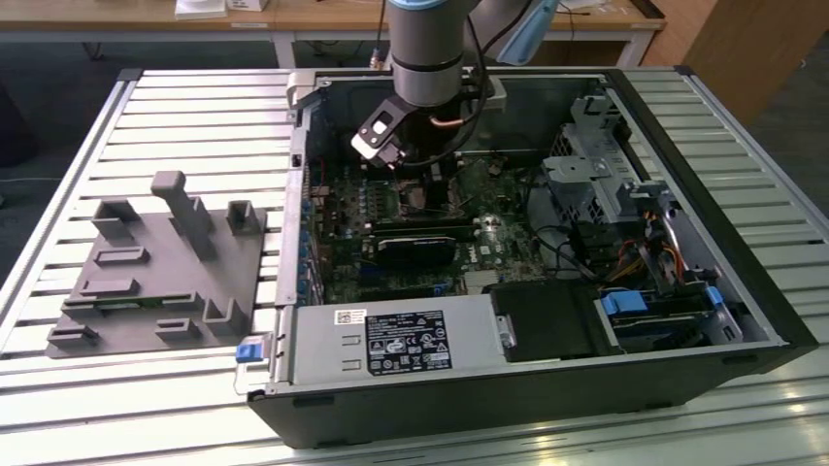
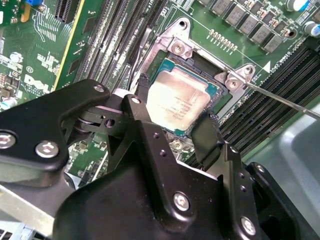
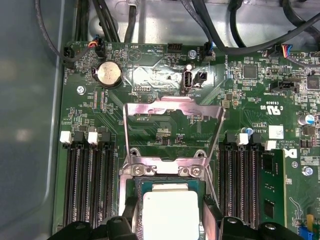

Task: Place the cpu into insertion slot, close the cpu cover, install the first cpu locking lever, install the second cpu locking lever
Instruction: 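Place the cpu into insertion slot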

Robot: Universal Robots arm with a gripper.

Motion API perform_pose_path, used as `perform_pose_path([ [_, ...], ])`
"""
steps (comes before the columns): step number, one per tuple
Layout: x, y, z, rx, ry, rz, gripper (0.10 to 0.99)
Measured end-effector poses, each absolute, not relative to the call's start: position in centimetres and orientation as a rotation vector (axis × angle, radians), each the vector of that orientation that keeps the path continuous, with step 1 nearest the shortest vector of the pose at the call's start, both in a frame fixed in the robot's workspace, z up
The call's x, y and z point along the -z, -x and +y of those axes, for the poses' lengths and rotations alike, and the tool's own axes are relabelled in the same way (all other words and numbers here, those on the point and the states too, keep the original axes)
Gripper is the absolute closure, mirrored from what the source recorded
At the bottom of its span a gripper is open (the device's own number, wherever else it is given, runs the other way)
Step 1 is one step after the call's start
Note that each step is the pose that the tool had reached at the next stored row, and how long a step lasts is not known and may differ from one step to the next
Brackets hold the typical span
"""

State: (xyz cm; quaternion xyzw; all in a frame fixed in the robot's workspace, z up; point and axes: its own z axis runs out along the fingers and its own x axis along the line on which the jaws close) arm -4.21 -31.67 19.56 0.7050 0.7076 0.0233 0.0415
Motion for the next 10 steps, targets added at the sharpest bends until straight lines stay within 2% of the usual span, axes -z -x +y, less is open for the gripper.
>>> perform_pose_path([
  [10, -19.61, 4.25, -31.75, -0.069, -2.163, 2.160, 0.471],
])
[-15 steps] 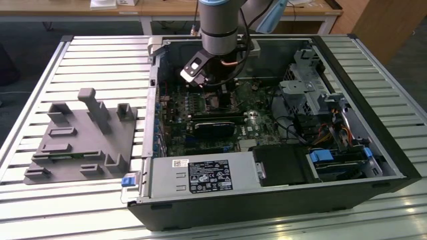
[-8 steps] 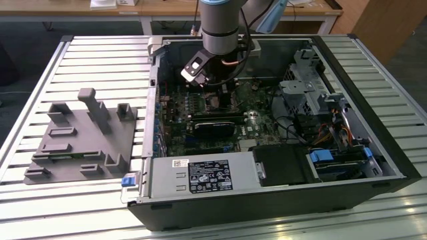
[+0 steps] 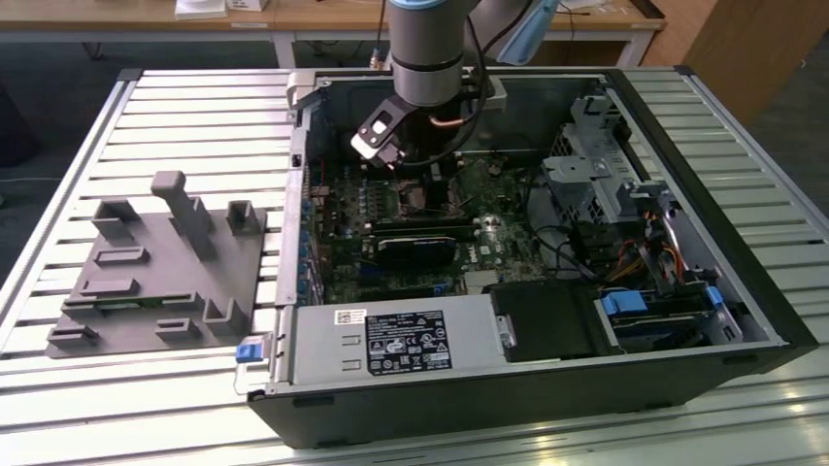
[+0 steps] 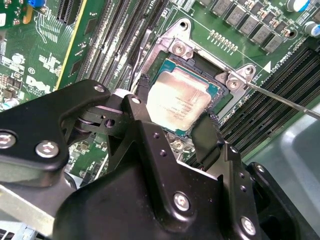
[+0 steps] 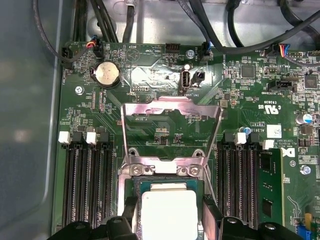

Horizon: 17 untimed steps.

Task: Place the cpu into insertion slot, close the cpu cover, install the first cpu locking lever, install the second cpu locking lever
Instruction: 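Place the cpu into insertion slot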

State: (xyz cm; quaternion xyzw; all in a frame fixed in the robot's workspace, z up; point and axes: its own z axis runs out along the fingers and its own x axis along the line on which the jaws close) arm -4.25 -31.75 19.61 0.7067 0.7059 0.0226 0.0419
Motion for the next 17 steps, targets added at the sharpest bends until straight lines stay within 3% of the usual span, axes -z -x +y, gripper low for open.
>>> perform_pose_path([
  [17, -19.61, 4.45, -31.53, -0.069, -2.168, 2.155, 0.471],
])
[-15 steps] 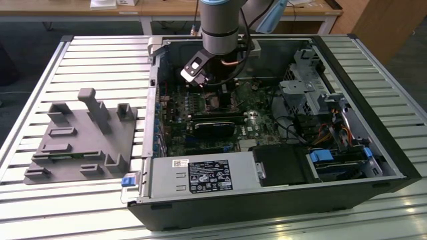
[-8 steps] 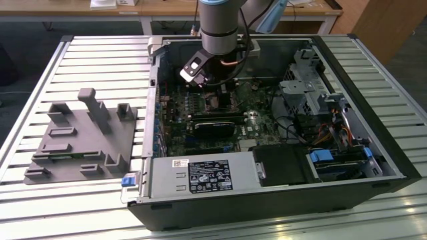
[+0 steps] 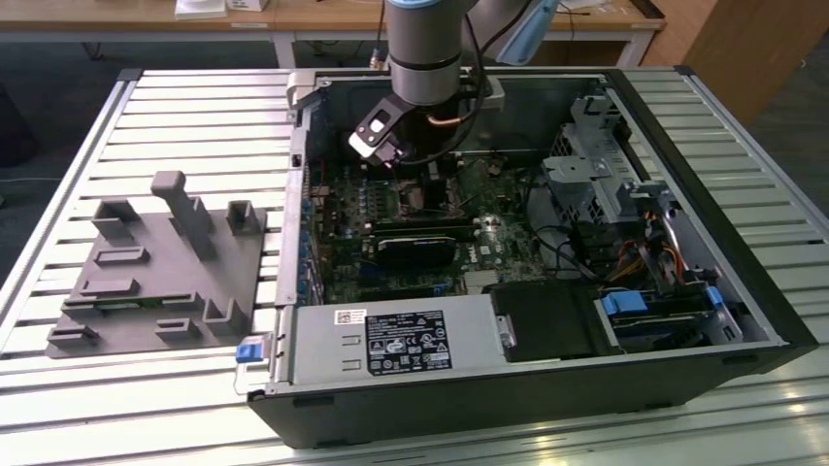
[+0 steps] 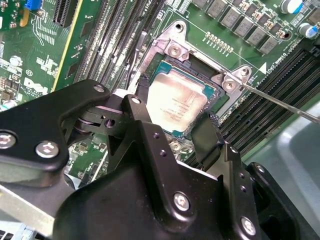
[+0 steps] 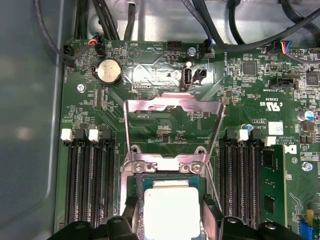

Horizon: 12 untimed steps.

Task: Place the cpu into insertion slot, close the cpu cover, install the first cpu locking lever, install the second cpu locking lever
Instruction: 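Place the cpu into insertion slot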

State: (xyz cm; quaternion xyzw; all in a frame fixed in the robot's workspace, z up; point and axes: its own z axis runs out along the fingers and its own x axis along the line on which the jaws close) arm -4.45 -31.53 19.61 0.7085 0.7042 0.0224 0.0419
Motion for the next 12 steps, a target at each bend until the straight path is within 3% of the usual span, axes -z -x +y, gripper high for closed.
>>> perform_pose_path([
  [12, -19.59, 4.45, -31.14, -0.067, -2.205, 2.117, 0.471],
])
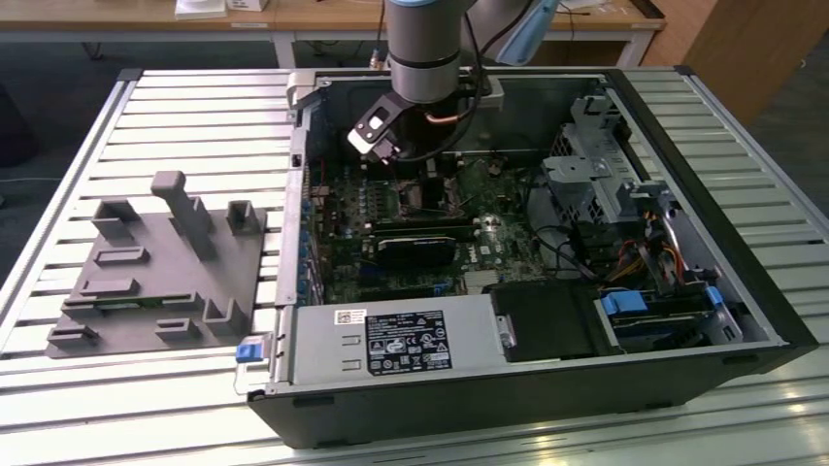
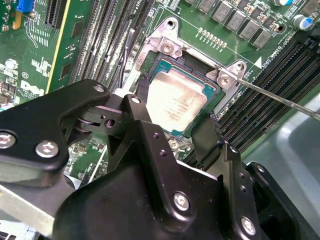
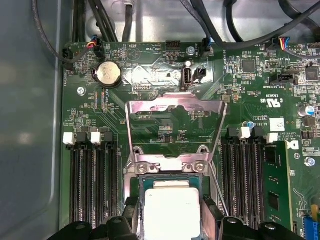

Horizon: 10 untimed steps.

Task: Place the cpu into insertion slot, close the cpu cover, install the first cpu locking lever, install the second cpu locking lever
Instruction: 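Place the cpu into insertion slot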

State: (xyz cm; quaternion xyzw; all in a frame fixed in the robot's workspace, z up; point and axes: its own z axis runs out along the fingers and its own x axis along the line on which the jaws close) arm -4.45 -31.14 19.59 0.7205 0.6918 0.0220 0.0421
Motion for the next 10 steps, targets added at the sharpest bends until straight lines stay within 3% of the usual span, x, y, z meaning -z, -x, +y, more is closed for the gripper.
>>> perform_pose_path([
  [10, -20.32, 4.24, -31.14, -0.059, -2.209, 2.121, 0.471],
])
